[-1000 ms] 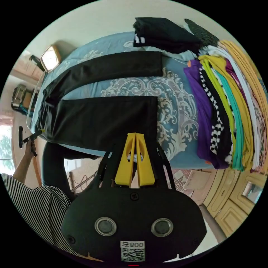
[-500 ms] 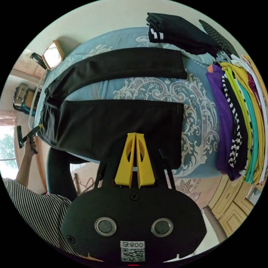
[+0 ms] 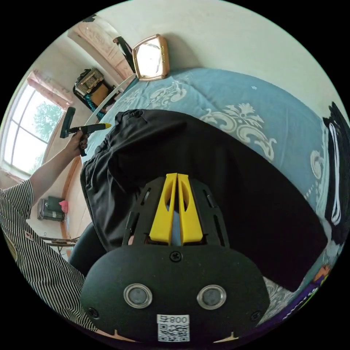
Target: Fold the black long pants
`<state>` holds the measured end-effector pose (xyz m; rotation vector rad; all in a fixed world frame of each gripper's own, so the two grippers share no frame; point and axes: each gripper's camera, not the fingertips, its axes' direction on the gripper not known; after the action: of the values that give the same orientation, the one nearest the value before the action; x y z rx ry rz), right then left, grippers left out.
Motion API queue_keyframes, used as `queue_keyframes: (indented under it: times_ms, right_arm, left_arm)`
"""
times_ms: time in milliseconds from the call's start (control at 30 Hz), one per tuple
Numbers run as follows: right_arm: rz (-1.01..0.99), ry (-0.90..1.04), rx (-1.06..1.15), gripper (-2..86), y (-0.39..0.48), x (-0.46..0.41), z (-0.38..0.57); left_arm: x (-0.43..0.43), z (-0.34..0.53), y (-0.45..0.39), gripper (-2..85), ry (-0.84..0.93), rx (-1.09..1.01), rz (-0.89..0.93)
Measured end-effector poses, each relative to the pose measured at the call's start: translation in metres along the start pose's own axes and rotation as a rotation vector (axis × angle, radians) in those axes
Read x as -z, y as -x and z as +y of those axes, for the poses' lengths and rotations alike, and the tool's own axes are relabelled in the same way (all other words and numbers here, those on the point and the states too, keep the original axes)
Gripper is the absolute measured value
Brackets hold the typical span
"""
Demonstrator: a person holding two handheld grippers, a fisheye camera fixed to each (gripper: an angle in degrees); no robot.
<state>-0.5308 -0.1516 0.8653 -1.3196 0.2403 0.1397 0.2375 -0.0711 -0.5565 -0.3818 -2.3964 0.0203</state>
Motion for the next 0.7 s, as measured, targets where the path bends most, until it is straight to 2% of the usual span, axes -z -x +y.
queue_keyframes:
  times_ms: [167, 333, 433, 533, 700]
  right_arm:
    - [0.031, 0.006, 0.14, 6.2, 0.023, -0.001, -0.127]
    - [0.125, 0.049, 0.249, 7.7, 0.043, 0.002, -0.212]
    - [0.114, 0.083, 0.275, 8.2, 0.05, 0.003, -0.253]
    - [0.091, 0.147, 0.307, 8.6, 0.06, 0.001, -0.288]
    - [0.198, 0.193, 0.349, 6.5, 0.084, 0.005, -0.328]
  left_arm:
    - [-0.005, -0.08, -0.003, 7.8, 0.053, -0.079, -0.089]
    - [-0.027, -0.158, -0.014, 9.8, 0.198, -0.214, -0.233]
    - [-0.044, -0.188, -0.021, 10.5, 0.283, -0.287, -0.284]
    - [-0.049, -0.213, -0.027, 10.1, 0.307, -0.36, -0.28]
    - [-0.045, -0.246, -0.028, 5.8, 0.304, -0.347, -0.231]
